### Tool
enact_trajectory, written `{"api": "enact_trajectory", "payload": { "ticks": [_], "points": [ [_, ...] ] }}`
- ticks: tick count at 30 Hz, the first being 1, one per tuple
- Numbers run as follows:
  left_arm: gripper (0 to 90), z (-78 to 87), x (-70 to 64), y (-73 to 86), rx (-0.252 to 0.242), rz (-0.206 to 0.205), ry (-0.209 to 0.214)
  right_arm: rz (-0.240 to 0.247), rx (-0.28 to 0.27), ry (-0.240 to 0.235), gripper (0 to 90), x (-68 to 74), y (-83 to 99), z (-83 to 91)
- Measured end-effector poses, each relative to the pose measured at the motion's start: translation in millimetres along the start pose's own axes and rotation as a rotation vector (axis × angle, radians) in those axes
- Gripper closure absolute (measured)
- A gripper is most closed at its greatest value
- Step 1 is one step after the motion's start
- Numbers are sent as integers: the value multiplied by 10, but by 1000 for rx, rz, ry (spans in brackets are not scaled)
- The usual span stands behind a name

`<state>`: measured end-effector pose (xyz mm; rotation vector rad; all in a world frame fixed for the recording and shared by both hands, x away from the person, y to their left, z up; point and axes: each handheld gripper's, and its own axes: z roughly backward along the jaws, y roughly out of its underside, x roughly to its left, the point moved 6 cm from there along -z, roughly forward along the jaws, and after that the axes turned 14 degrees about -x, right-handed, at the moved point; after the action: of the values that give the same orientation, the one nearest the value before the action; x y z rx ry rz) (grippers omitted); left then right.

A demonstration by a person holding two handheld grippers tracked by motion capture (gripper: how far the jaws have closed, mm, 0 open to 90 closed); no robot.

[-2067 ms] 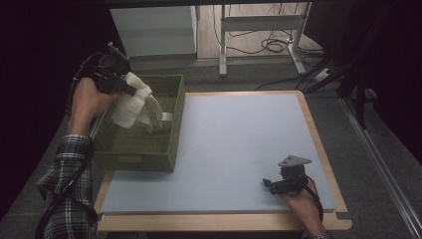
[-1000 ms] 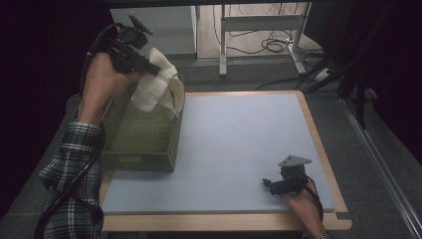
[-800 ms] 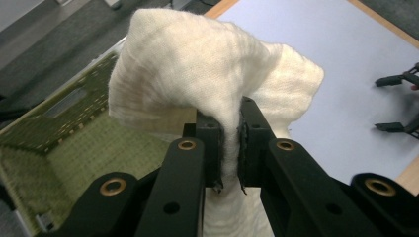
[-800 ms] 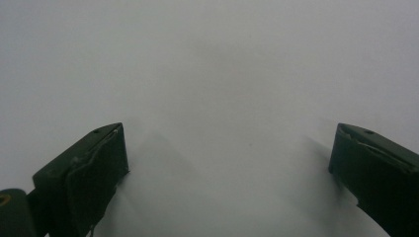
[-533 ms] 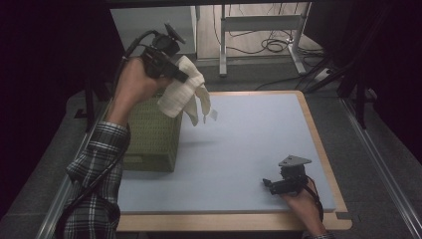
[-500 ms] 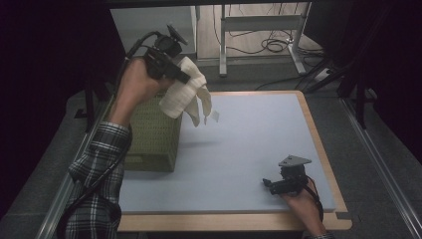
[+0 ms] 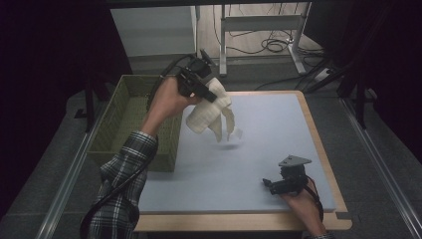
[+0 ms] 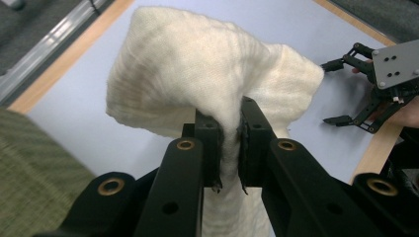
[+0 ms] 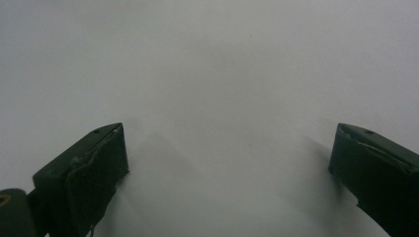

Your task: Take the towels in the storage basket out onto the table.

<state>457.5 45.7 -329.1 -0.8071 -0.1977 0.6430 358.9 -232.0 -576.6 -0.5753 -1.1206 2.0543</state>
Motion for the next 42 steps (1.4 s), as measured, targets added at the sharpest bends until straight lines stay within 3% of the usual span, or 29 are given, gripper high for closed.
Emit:
{"api": "enact_trajectory", "payload": {
  "ticks": [4, 9, 14, 17, 23, 26, 28, 29, 32, 38, 42],
  "points": [
    [816, -138, -53, 17, -1, -1, 20, 0, 0, 0, 15, 0, 0, 0],
    [812, -471, -160, 97, -2, -16, 64, -2, 0, -1, 15, 1, 0, 0],
    [804, -684, -202, 188, 11, -18, 86, -4, -2, -2, 15, 2, -1, -1],
    [797, -904, -219, 328, 18, -24, 105, -1, -2, -1, 16, 0, 0, -2],
    [770, -1126, -228, 534, 27, -25, 112, -2, -2, -1, 16, 1, 0, -2],
    [756, -1306, -230, 720, 34, -23, 117, 3, -2, 0, 16, -3, 0, -3],
    [746, -1351, -227, 767, 41, -29, 107, 2, -3, 1, 16, -3, 0, -3],
    [740, -1456, -233, 880, 65, -41, 98, 3, -2, 1, 16, -3, 0, -3],
    [713, -1598, -235, 1022, 83, -56, 88, 1, -2, 0, 16, -1, 0, -2],
    [408, -1722, -222, 1155, 56, -41, 38, -2, -4, 0, 17, -1, -2, -3],
    [326, -1585, -249, 1167, 16, -23, 29, -1, -5, -1, 21, -3, -4, -1]
  ]
}}
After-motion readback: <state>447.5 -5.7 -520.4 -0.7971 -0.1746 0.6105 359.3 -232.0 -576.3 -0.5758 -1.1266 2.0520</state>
